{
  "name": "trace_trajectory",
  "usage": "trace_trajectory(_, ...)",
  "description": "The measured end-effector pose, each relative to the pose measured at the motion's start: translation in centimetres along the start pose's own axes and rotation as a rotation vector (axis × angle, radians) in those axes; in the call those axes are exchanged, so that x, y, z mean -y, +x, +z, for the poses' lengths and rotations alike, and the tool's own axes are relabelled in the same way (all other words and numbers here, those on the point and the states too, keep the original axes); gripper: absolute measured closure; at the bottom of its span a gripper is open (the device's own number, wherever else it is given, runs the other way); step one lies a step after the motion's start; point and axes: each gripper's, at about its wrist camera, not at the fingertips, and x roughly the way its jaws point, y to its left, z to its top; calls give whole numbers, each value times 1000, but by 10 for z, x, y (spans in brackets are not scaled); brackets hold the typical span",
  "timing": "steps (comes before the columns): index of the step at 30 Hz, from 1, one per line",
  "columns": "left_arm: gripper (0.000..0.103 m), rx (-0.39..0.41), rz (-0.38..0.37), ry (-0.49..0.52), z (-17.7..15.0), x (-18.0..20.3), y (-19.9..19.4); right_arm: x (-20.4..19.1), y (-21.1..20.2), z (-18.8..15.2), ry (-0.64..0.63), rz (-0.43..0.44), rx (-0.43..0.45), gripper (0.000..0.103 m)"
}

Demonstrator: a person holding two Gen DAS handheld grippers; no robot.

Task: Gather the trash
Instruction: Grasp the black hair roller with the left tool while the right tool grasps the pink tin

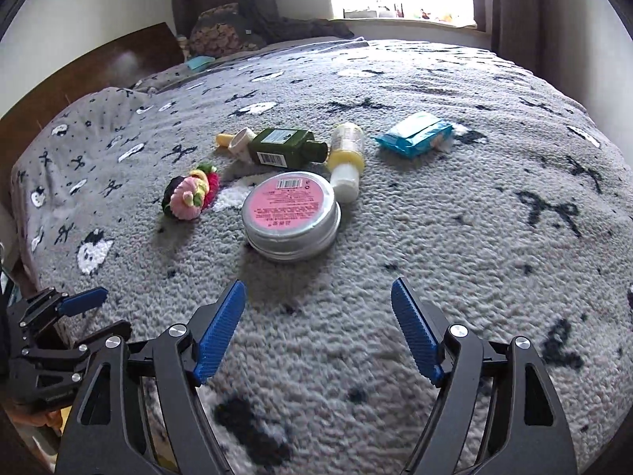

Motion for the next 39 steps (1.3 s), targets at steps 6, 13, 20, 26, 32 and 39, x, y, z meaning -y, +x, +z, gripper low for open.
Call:
trace_trajectory(6, 41, 9, -2, -13, 19, -11, 12, -9, 37, 15, 17, 21, -37, 24)
trace_trajectory(13, 41, 20, 10, -33, 42, -23, 27, -15, 54, 31, 10, 22, -36, 24)
trace_trajectory(20, 41, 22, 7, -58, 65, -26, 47, -16, 52, 31, -23, 4, -14, 32)
trace_trajectory(26, 41, 27, 4, -55, 75, -22, 58, -4, 38, 22, -36, -12, -15, 32)
trace_trajectory(32, 40, 25, -5, -44, 91, -25, 70, 12, 24, 13, -25, -20, -13, 32)
trace_trajectory(39, 43, 8, -5, -13, 105, -21, 88, 22, 14, 9, -24, -29, -13, 32)
